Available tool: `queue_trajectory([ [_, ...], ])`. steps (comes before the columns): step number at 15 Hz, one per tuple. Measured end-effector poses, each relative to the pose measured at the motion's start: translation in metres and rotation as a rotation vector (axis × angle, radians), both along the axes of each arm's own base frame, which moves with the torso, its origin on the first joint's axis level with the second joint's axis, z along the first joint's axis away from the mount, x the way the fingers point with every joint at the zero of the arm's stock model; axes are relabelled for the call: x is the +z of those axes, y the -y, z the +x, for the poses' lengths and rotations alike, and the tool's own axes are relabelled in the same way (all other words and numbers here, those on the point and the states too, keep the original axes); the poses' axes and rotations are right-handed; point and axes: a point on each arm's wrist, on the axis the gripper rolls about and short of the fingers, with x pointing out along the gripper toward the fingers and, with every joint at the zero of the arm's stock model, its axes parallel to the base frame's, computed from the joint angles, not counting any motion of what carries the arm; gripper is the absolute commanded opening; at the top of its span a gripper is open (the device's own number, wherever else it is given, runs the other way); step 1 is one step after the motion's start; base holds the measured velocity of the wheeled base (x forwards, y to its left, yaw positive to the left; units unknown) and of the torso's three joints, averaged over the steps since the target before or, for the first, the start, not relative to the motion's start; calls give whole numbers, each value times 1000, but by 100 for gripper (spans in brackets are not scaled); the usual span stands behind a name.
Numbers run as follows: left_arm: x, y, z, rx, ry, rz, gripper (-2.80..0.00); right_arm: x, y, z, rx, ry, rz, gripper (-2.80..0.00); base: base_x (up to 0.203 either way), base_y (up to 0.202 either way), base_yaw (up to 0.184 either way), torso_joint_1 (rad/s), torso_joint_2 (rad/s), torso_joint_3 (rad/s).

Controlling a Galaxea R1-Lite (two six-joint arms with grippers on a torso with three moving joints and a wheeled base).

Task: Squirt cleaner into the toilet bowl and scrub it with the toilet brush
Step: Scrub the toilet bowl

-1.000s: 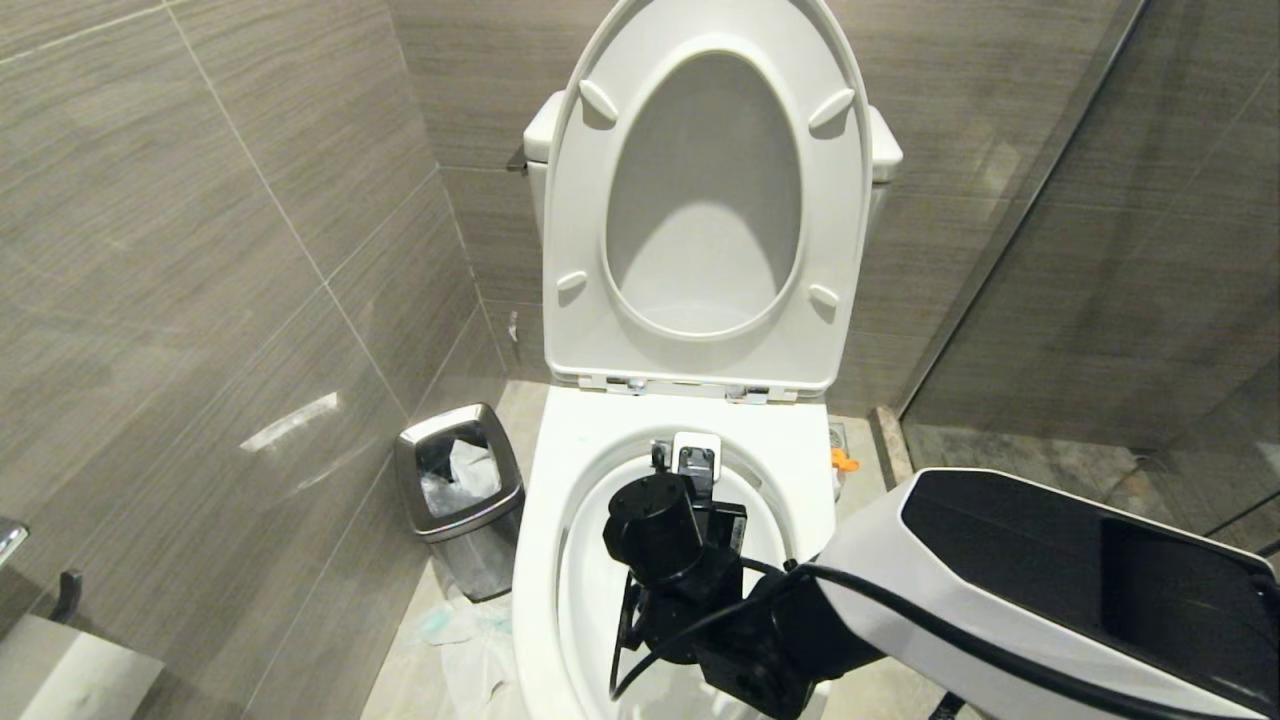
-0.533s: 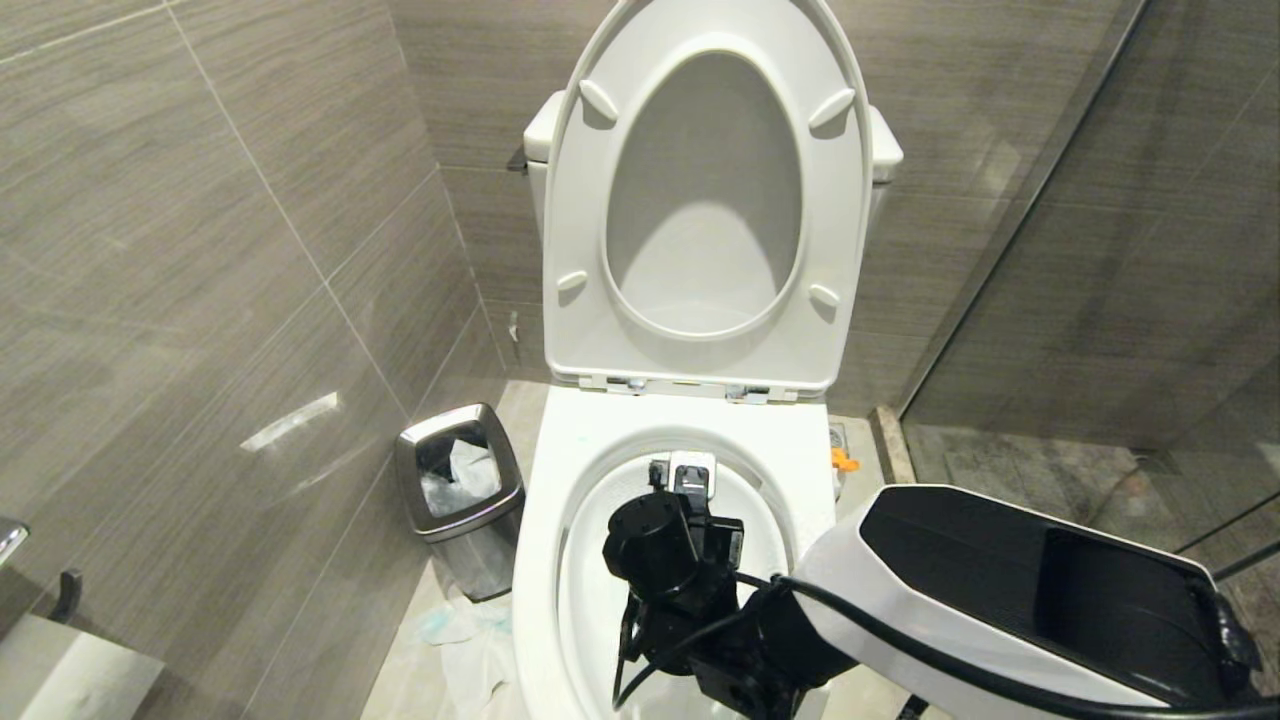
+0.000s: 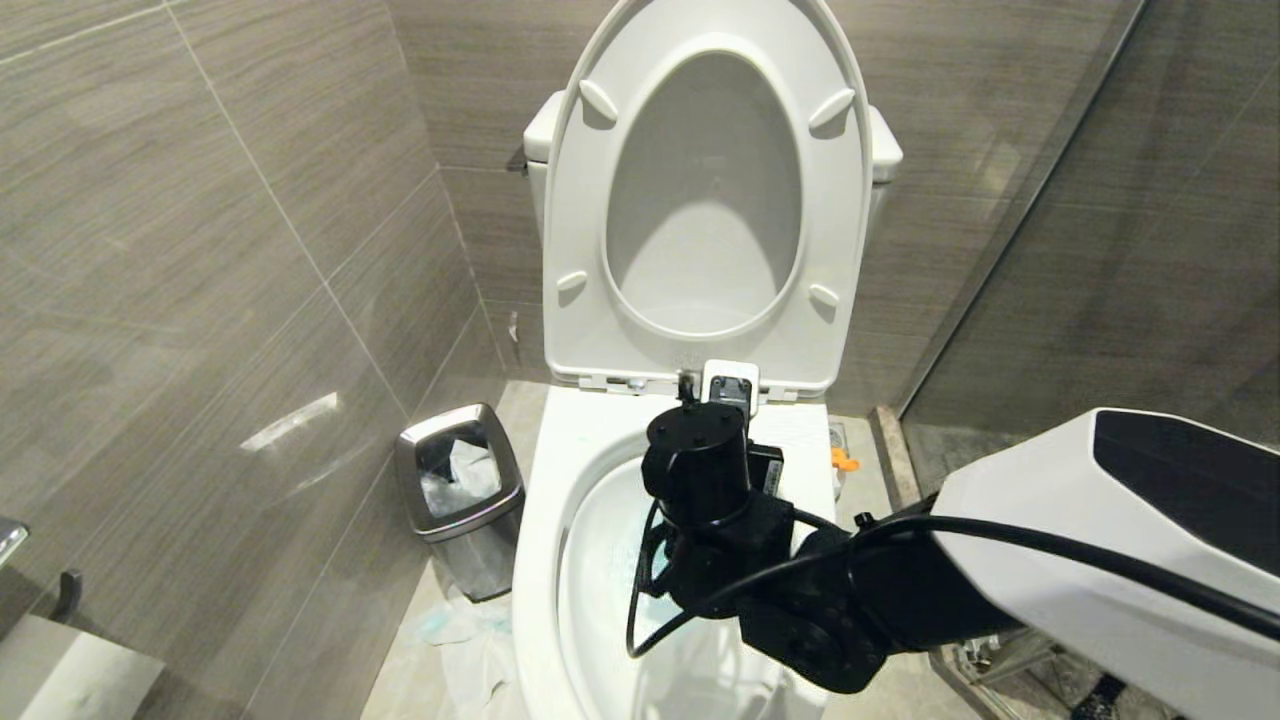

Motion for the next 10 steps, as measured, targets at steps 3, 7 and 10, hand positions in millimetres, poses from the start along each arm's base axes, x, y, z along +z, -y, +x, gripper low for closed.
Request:
queue_trajectory([
  [3, 0, 0, 0, 0, 0, 1, -280, 4, 1, -3, 2, 5, 7, -280, 0, 0, 0, 0, 0, 0],
  [7, 0, 0, 0, 0, 0, 0, -280, -11, -4, 1, 5, -12, -7, -280, 0, 0, 0, 0, 0, 0],
  [10, 0, 0, 0, 0, 0, 0, -280, -30, -10, 7, 3, -29, -19, -280, 0, 0, 0, 0, 0, 0],
])
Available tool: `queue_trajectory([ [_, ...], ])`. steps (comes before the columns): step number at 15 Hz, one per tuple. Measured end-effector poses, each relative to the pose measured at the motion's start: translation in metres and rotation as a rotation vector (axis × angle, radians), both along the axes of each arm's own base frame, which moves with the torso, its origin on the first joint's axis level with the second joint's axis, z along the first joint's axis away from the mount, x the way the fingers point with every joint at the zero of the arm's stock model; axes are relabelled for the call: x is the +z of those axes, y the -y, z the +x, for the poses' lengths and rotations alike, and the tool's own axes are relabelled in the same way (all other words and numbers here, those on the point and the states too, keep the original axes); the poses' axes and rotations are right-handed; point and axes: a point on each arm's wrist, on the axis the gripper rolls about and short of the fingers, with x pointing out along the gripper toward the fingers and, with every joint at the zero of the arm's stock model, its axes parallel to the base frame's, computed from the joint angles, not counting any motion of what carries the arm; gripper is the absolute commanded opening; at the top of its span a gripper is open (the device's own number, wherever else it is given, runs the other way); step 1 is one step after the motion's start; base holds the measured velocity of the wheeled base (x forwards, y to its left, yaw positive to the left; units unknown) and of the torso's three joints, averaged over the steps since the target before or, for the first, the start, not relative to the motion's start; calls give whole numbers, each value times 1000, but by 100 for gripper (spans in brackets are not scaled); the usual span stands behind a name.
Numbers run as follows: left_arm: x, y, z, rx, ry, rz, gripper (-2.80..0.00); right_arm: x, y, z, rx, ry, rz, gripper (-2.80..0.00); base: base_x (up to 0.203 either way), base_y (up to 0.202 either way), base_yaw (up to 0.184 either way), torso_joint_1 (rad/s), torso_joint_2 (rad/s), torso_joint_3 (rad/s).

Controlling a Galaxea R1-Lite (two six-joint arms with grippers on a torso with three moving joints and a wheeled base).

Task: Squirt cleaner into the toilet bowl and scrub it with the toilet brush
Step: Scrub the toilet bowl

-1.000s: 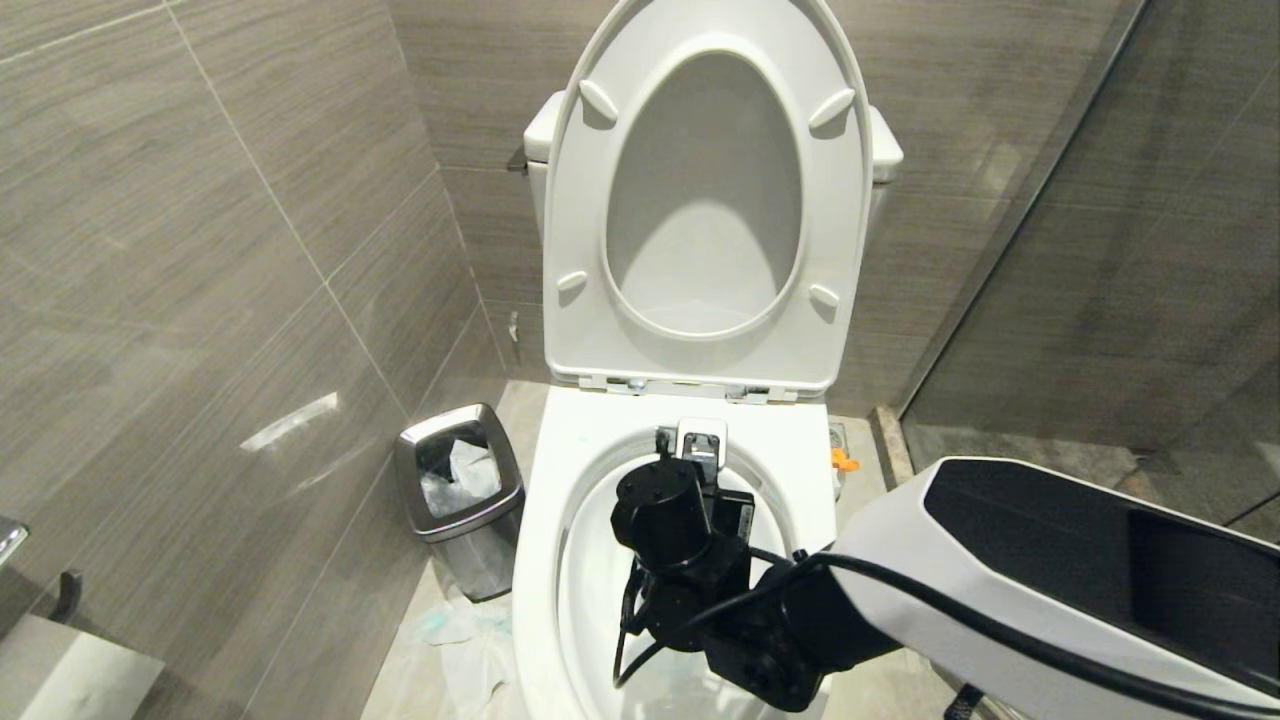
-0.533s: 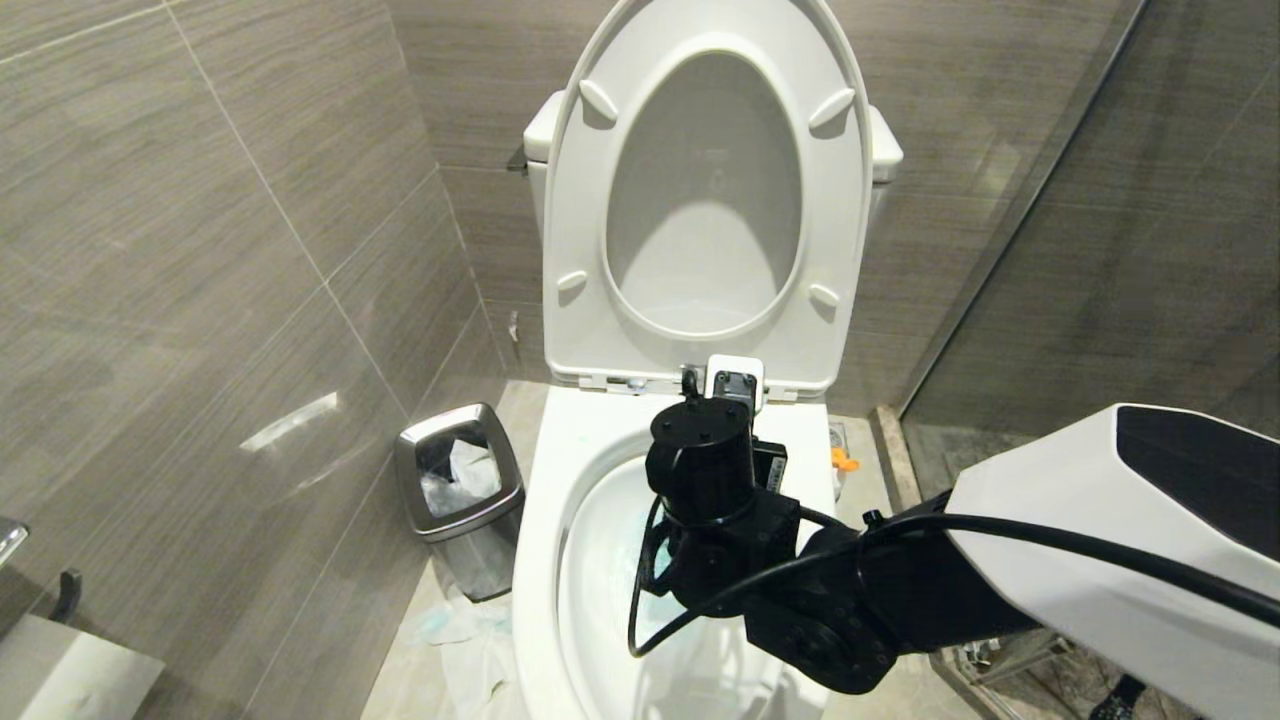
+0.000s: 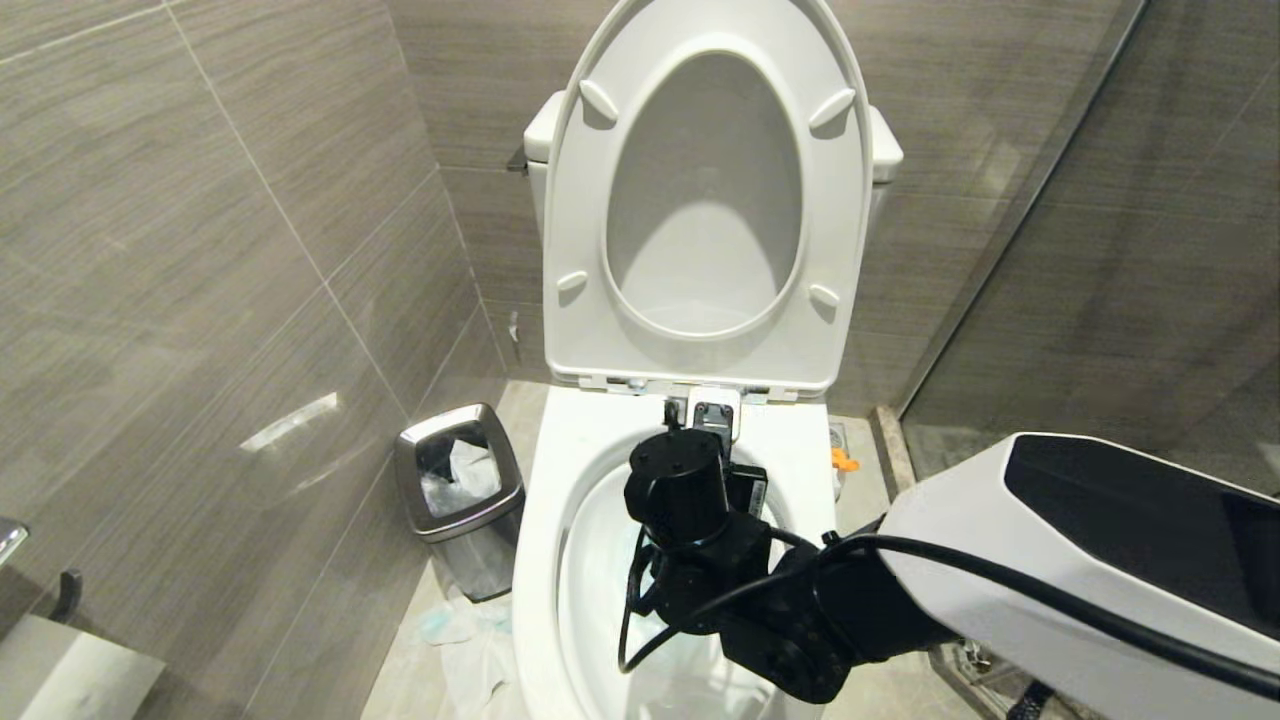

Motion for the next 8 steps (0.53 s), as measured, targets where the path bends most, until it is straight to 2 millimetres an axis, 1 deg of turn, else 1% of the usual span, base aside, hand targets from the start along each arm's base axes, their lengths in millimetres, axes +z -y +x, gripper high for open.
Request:
queue_trajectory([
  [3, 0, 0, 0, 0, 0, 0, -280, -21, -7, 6, -1, -17, -18, -280, 0, 0, 0, 0, 0, 0],
  [8, 0, 0, 0, 0, 0, 0, -280, -47, -14, 15, -9, -37, -42, -280, 0, 0, 0, 0, 0, 0],
])
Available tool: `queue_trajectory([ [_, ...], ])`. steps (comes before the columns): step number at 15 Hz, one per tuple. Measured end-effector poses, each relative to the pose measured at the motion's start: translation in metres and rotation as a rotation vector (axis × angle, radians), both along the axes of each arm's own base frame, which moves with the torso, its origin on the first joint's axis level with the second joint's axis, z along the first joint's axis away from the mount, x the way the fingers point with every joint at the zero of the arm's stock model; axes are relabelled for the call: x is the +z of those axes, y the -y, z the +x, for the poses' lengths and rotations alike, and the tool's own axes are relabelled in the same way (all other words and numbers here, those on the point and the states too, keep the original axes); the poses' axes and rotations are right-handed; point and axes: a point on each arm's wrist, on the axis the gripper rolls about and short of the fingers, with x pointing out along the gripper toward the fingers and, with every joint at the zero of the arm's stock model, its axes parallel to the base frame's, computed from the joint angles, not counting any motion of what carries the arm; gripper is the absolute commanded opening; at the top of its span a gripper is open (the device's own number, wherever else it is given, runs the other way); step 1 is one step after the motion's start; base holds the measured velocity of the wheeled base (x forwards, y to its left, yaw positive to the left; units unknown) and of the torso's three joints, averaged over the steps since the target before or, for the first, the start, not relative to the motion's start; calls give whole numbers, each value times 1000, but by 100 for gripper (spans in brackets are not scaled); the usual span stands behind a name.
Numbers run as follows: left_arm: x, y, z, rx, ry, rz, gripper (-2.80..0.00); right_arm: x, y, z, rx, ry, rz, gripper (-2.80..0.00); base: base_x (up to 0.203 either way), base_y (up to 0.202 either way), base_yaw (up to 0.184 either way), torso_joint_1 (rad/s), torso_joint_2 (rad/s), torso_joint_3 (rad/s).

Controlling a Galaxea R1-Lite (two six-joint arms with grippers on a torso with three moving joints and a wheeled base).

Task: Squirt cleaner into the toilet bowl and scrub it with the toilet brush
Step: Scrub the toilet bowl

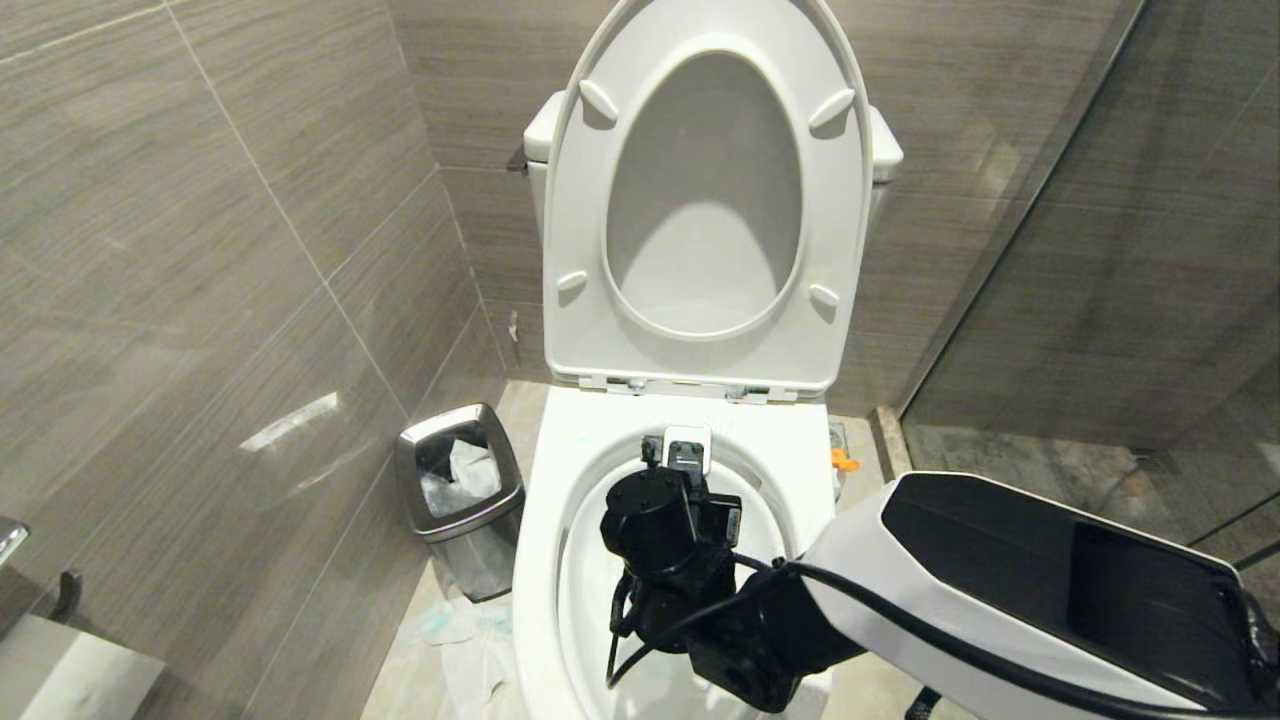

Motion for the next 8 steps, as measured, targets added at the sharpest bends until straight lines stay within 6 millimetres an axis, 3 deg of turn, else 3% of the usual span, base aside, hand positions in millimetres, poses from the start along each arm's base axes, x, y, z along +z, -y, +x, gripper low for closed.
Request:
queue_trajectory([
  [5, 0, 0, 0, 0, 0, 0, -280, -15, -1, 3, -24, 3, -13, -280, 0, 0, 0, 0, 0, 0],
  [8, 0, 0, 0, 0, 0, 0, -280, 3, 1, 1, -28, 20, -7, -280, 0, 0, 0, 0, 0, 0],
])
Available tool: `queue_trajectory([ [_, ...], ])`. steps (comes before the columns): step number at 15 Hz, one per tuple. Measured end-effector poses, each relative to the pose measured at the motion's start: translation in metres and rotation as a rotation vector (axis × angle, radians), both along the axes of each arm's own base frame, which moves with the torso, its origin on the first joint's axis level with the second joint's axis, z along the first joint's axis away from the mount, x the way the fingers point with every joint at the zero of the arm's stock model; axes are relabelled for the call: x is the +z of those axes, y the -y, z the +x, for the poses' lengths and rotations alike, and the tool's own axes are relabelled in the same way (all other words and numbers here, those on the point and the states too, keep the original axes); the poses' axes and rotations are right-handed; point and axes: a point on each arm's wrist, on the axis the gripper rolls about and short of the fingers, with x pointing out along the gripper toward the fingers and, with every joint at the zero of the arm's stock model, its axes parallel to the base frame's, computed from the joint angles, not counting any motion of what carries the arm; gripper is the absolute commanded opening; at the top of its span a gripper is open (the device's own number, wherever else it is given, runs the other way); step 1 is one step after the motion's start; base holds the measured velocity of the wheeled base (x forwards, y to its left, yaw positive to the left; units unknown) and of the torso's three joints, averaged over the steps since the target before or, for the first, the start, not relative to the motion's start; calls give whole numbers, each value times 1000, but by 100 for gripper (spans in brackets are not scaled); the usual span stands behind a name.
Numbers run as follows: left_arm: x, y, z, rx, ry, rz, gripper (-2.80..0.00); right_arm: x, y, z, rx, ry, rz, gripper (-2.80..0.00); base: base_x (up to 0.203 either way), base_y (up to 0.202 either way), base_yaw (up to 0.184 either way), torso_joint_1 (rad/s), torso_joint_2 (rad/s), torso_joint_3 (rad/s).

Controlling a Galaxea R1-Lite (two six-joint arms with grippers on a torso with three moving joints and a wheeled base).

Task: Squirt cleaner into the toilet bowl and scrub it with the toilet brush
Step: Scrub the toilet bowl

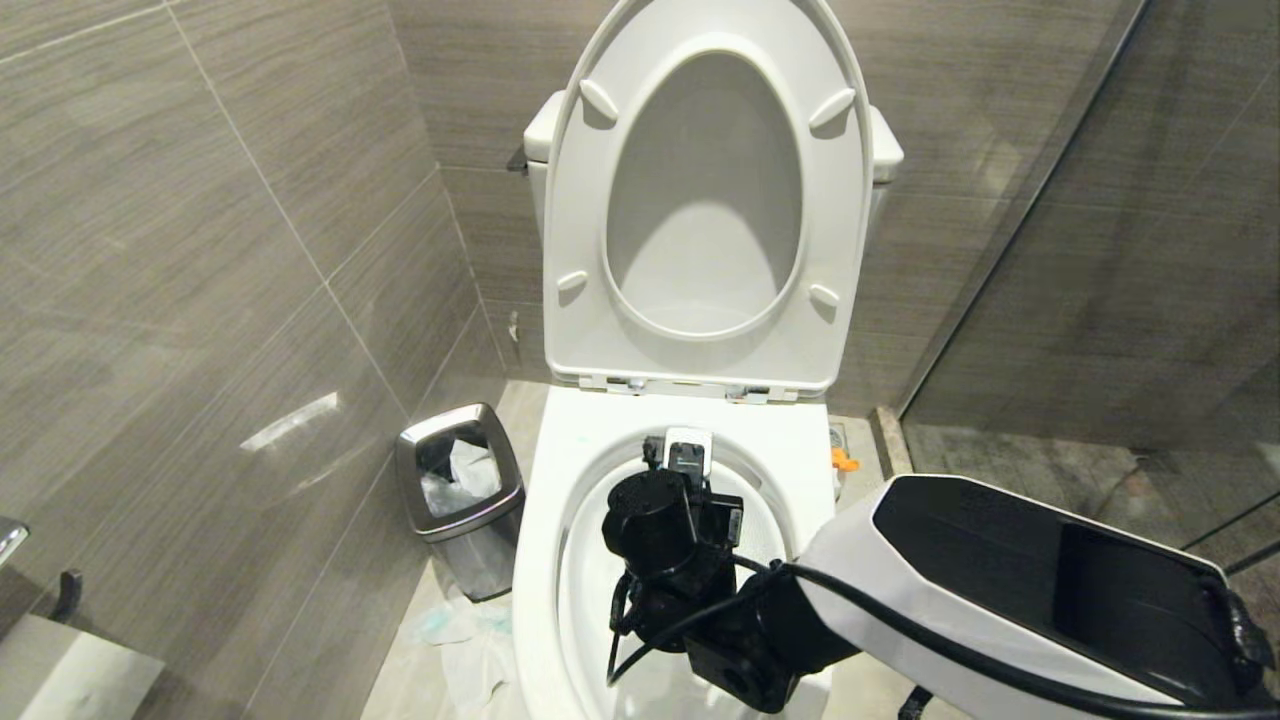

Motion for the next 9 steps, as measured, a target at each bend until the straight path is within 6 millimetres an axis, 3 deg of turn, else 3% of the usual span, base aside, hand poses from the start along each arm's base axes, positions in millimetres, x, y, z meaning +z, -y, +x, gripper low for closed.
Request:
queue_trajectory([
  [4, 0, 0, 0, 0, 0, 0, -280, 48, 13, -17, 10, 35, 7, -280, 0, 0, 0, 0, 0, 0],
  [9, 0, 0, 0, 0, 0, 0, -280, 87, 36, -43, 43, 44, -29, -280, 0, 0, 0, 0, 0, 0],
])
